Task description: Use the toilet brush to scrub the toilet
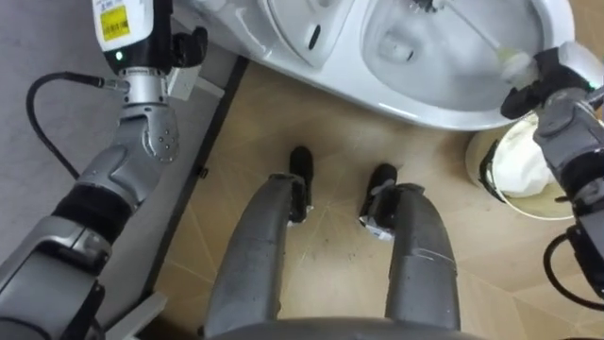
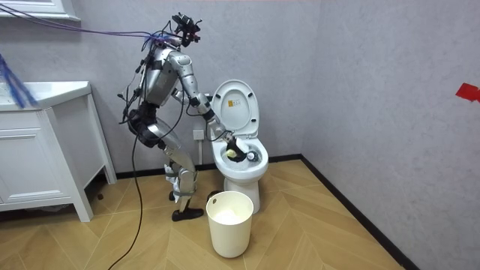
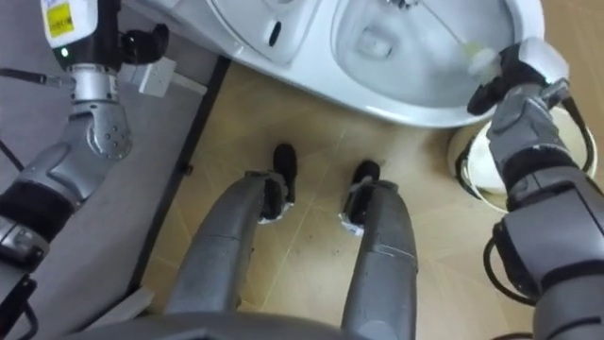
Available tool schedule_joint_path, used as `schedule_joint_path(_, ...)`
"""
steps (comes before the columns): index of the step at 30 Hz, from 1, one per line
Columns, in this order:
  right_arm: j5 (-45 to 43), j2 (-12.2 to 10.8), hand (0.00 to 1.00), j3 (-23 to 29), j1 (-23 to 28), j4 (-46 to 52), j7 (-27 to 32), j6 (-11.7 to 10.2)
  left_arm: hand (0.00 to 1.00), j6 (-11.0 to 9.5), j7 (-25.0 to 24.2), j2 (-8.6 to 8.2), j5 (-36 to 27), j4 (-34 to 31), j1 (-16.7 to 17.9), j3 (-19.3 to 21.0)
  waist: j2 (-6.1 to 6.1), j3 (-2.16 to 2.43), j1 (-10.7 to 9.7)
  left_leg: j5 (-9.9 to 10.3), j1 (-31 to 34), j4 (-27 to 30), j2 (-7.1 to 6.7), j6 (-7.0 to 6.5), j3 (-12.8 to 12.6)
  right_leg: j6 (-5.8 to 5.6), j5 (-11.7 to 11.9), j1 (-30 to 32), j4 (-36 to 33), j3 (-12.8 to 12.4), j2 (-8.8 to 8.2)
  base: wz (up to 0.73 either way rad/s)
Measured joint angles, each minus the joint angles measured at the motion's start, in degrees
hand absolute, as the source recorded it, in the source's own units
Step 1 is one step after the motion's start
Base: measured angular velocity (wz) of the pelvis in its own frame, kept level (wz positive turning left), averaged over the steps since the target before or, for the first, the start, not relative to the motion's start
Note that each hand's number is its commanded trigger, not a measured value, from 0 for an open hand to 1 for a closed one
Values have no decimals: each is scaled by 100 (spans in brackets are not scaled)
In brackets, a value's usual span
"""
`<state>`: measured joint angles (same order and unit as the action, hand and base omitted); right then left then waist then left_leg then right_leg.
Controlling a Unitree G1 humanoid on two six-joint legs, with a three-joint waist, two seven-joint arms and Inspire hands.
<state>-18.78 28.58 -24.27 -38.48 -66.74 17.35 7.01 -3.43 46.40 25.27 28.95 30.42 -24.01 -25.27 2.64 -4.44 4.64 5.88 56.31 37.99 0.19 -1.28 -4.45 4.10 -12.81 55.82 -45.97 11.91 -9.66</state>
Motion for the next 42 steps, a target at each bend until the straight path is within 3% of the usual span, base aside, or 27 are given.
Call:
schedule_joint_path(7,-914,-67,100,-63,-3,22,33,6,0,171,-382,-27,-2,0,-84,8,28,6,58,7,-50,94,7,-24,2,-42,32,-89,-9,68,-1,-3)
schedule_joint_path(11,-1764,-103,100,-433,18,120,-97,204,0,227,-710,-157,-6,35,-145,-38,211,-8,293,25,-192,83,96,-40,-2,-35,45,-279,134,82,106,-9)
schedule_joint_path(15,-2409,114,100,-1108,186,494,-636,371,0,129,-785,-177,-13,24,-184,-63,357,-13,532,39,-140,55,171,-23,19,10,100,-265,256,124,140,-7)
schedule_joint_path(17,-2479,168,100,-1209,291,621,-831,472,0,55,-839,-160,-22,19,-169,-65,376,-2,638,45,-154,20,224,14,0,1,150,-278,335,124,191,-12)
schedule_joint_path(21,-2725,188,100,-1192,638,1338,-971,699,0,-96,-806,-117,-183,9,-92,50,403,8,598,44,-204,-85,344,116,111,126,239,-446,620,248,375,-5)
schedule_joint_path(25,-2935,249,100,-1029,1119,2216,-1296,847,0,-194,-703,-87,-343,1,136,129,398,16,515,65,-356,-155,438,157,149,162,257,-659,845,288,485,-5)
schedule_joint_path(26,-2946,360,100,-1028,1315,2536,-1380,903,0,-202,-677,-76,-342,-27,193,145,387,27,500,80,-385,-156,436,174,145,169,250,-679,842,267,491,0)
schedule_joint_path(29,-3158,648,100,-815,1970,3627,-1716,945,0,-234,-671,191,-357,-520,638,276,354,77,337,143,-359,-136,481,199,154,180,233,-679,900,242,555,-5)
schedule_joint_path(32,-3586,774,100,-608,2783,4750,-2064,1046,0,-248,-573,286,-358,-786,1080,429,221,232,175,223,-379,-131,511,218,135,186,227,-698,930,223,581,-7)
schedule_joint_path(33,-3707,794,100,-519,3048,5073,-2179,1097,0,-249,-537,286,-358,-852,1205,463,201,255,94,250,-416,-119,514,214,133,172,215,-743,933,220,585,0)
schedule_joint_path(37,-4016,870,100,-136,3969,5851,-2405,1199,0,-261,-594,286,-348,-1148,1557,483,164,278,-9,349,-603,-110,498,167,102,102,153,-944,952,188,569,-2)
schedule_joint_path(39,-4375,870,100,-28,4577,6268,-2458,1313,0,-302,-667,302,-347,-1253,1880,474,76,332,-47,421,-832,-124,497,149,30,54,94,-1145,978,132,560,-7)
schedule_joint_path(42,-4703,965,100,97,5010,6236,-2443,1310,0,-305,-817,297,-339,-1202,2127,475,-24,330,-113,507,-1207,-139,480,133,31,4,-9,-1551,1030,171,529,7)
